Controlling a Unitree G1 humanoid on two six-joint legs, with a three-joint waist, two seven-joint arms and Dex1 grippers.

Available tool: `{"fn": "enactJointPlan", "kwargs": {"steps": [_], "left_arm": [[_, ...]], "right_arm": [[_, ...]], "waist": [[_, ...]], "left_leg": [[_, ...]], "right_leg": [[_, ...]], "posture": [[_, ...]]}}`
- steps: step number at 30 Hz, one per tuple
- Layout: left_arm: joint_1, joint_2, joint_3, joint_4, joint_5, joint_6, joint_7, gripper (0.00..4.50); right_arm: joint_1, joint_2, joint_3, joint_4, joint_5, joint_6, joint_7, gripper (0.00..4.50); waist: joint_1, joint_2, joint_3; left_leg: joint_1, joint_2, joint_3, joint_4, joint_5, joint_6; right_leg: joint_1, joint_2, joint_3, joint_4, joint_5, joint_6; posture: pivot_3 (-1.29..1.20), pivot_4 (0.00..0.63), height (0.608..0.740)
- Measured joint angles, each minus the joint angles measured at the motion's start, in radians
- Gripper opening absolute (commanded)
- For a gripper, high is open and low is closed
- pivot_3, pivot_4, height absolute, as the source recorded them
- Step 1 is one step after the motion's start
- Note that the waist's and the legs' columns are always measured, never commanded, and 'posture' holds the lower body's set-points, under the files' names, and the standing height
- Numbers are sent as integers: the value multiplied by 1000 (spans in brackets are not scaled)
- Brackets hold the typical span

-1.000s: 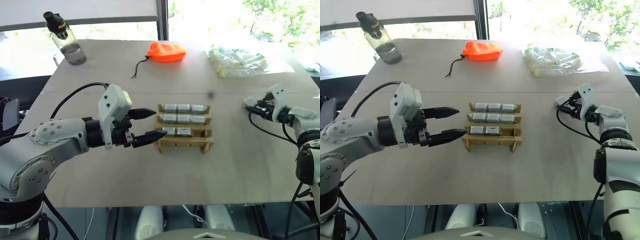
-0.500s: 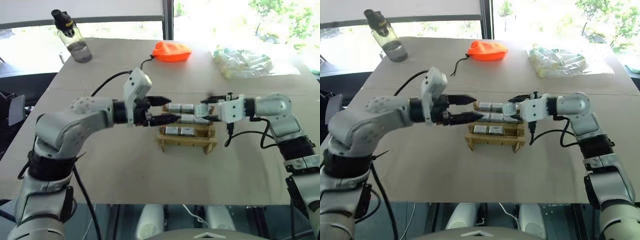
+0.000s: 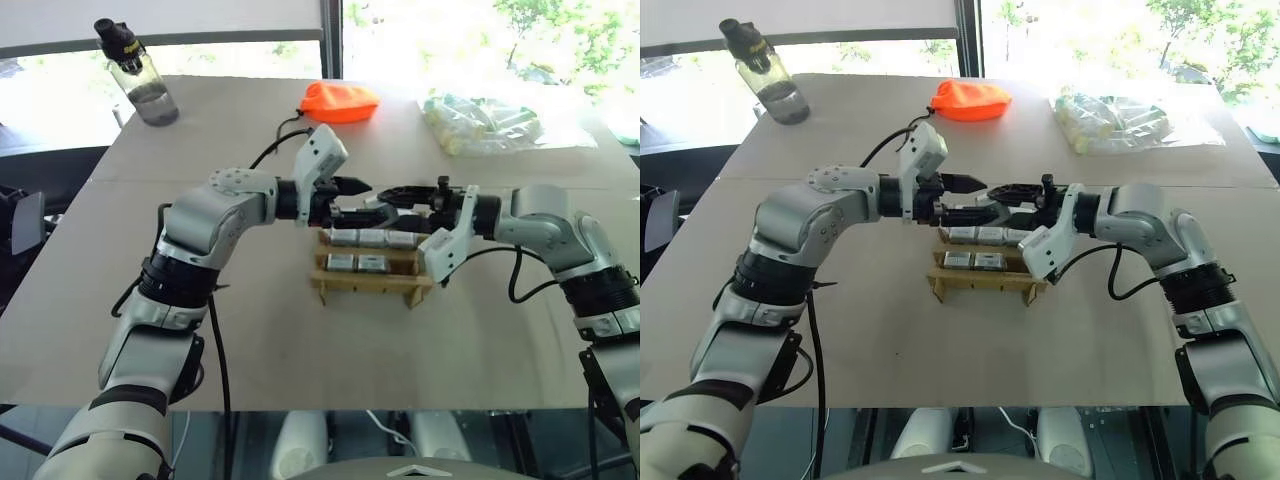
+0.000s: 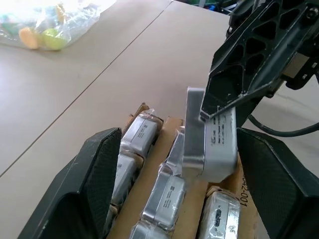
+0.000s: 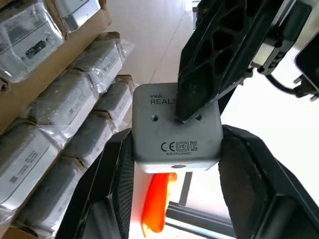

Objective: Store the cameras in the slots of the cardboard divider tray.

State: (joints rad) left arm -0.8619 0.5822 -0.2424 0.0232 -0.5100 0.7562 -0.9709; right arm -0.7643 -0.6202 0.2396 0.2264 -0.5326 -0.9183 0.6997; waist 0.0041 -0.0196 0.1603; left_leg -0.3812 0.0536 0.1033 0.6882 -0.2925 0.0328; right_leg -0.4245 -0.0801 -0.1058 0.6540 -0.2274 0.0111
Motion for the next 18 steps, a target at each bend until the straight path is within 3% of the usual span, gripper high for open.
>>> {"fn": "enactJointPlan", "kwargs": {"steps": [3,10,12,17,18], "left_arm": [[0,-2,0,2,16,0,-18,3718],[0,-34,-1,6,17,19,-49,705],[0,-37,0,6,18,31,-49,730],[0,-40,-1,-2,18,55,-59,730],[0,-40,-1,-5,18,59,-59,730]], "right_arm": [[-8,-17,21,0,-32,-19,-27,1841],[-27,-35,51,11,-76,-30,-71,1841],[-27,-39,59,13,-78,-30,-78,1841],[-46,-35,72,13,-82,-29,-101,4276],[-49,-35,72,13,-74,-24,-105,4472]], "waist": [[-3,0,0],[-5,0,0],[-6,0,0],[-12,0,0],[-12,0,0]], "left_leg": [[0,0,0,0,0,0],[0,1,0,0,0,0],[0,1,0,0,0,0],[0,2,-1,0,0,0],[0,2,-1,0,0,0]], "right_leg": [[0,0,0,0,0,0],[0,0,0,0,0,0],[0,0,0,0,0,0],[0,0,0,0,0,0],[0,0,0,0,0,0]], "posture": [[0,150,726],[0,150,726],[0,150,726],[0,150,726],[0,150,726]]}}
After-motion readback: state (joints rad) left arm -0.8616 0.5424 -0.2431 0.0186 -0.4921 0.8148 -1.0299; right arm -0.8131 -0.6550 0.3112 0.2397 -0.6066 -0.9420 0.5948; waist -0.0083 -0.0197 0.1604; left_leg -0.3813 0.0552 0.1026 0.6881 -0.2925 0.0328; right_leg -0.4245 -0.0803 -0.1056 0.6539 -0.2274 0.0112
